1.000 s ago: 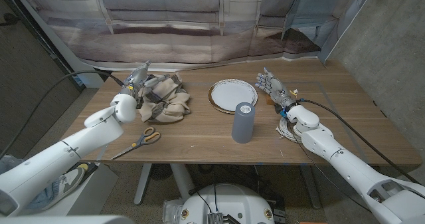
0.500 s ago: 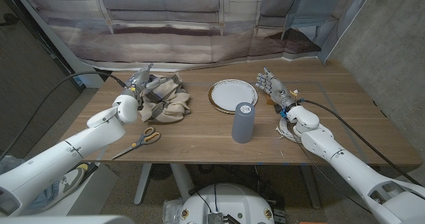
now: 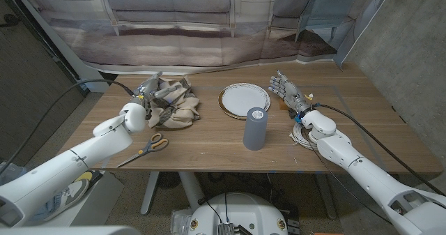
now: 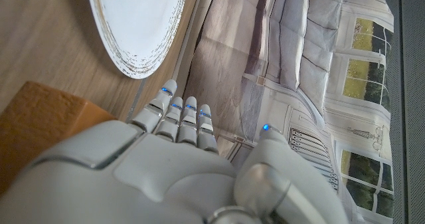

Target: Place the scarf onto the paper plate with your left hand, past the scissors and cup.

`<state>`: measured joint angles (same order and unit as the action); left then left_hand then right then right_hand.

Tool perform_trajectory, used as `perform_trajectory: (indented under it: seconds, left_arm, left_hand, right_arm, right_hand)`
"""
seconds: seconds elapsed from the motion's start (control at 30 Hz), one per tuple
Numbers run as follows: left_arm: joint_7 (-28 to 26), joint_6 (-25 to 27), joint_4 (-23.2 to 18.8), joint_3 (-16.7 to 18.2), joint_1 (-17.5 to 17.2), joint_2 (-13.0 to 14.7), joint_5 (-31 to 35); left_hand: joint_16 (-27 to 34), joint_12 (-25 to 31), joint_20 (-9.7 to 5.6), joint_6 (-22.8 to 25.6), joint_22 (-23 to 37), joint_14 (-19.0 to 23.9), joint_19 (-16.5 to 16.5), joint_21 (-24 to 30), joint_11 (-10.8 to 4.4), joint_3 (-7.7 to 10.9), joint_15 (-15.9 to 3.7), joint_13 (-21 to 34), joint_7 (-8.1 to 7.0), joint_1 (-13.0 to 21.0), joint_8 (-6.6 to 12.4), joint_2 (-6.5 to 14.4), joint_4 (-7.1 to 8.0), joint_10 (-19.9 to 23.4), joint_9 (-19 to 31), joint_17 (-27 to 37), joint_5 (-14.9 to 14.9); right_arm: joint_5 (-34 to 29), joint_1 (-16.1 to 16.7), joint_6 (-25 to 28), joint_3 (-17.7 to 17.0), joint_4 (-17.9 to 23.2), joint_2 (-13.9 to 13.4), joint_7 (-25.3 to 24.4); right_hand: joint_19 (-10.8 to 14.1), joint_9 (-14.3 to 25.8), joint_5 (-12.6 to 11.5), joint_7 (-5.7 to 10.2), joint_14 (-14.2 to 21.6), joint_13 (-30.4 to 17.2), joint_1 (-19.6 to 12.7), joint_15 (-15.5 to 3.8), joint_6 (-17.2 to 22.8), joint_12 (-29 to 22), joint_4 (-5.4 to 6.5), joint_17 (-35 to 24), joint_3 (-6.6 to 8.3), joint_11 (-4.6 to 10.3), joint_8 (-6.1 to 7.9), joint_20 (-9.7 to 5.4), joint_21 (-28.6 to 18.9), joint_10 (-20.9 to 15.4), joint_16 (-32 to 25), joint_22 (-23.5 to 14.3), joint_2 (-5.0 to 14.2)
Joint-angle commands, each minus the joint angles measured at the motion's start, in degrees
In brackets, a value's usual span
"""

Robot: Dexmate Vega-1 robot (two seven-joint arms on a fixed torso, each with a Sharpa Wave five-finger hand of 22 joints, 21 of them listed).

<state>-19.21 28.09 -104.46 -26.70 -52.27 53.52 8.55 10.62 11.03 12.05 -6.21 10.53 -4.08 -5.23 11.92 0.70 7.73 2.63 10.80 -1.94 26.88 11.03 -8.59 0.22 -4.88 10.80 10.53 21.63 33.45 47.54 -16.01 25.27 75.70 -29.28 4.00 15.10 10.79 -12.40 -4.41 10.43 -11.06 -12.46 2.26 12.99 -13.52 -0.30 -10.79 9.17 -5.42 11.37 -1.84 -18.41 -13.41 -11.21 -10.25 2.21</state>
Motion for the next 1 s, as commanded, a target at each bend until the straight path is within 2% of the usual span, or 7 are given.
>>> perform_trajectory:
  seconds: [0.03,0.23,0.3,0.5,1.0]
  left_arm:
    - [1.98,-0.94,2.30,-2.62,2.86,-1.31,1.45]
    - [3.33,-3.05,3.51,-3.24,3.55,-1.16,1.18]
    - [3.01,-1.20,2.85,-3.74,3.67,-1.13,2.45]
    - [3.77,-1.27,3.06,-3.91,3.96,-1.03,2.47]
    - [3.25,-0.29,4.42,-4.60,4.23,-2.12,2.86]
  left_hand:
    - [0.36,0.38,0.02,0.15,0.16,0.29,0.50,0.52,-0.29,-0.37,-0.06,0.28,-0.08,0.28,0.27,-0.39,0.18,-0.11,0.17,0.30,0.36]
    - [0.33,0.40,0.04,0.21,0.16,0.19,0.68,0.54,-0.30,-0.51,-0.15,0.28,-0.07,0.33,0.30,-0.33,0.16,-0.16,0.17,0.30,0.43]
    - [0.29,0.49,0.05,0.25,0.16,0.07,0.79,0.55,-0.55,-0.61,-0.66,0.28,-0.12,0.38,0.32,-0.28,0.14,0.00,0.17,0.29,0.49]
    - [0.23,0.59,0.05,0.34,0.16,-0.11,0.99,0.57,-0.74,-0.77,-0.88,0.28,-0.10,0.45,0.36,-0.21,0.11,0.17,0.17,0.26,0.57]
    - [0.42,0.68,0.07,0.41,0.14,0.43,1.26,0.51,-0.70,-1.19,0.85,0.28,-0.16,0.72,0.38,-0.04,-0.01,0.26,0.18,0.19,0.79]
  right_arm:
    - [-0.18,0.71,0.15,-0.06,1.10,-0.71,-0.30]
    - [-0.10,1.04,0.24,-0.20,1.29,-0.80,-0.63]
    - [-0.03,0.79,0.28,-0.15,0.98,-0.65,-0.49]
    - [-0.21,0.03,0.15,0.24,0.35,-0.19,0.02]
    - [-0.82,-0.99,0.55,0.93,-0.97,0.26,0.28]
  right_hand:
    - [0.40,0.08,-0.02,-0.09,0.55,-0.07,-0.61,0.07,0.46,0.10,-0.16,-0.13,-0.03,-0.07,0.03,0.11,0.29,-0.42,0.02,-0.27,0.07]
    - [0.45,0.08,-0.02,-0.07,0.61,-0.07,-0.60,0.11,0.45,0.07,-0.18,-0.13,-0.05,-0.13,0.02,0.13,0.38,-0.56,0.01,-0.28,0.08]
    - [0.47,0.08,-0.02,-0.07,0.61,-0.07,-0.60,0.11,0.46,0.06,-0.19,-0.12,-0.06,-0.14,0.02,0.13,0.41,-0.59,0.01,-0.28,0.08]
    - [0.47,0.08,-0.01,-0.10,0.62,-0.07,-0.59,0.09,0.49,0.08,-0.21,-0.12,-0.08,-0.16,0.03,0.18,0.52,-0.62,0.02,-0.28,0.10]
    - [0.60,0.08,-0.02,-0.06,0.65,-0.07,-0.59,0.17,0.51,0.16,-0.28,-0.11,-0.13,-0.25,0.01,0.20,0.75,-0.54,0.05,-0.30,0.14]
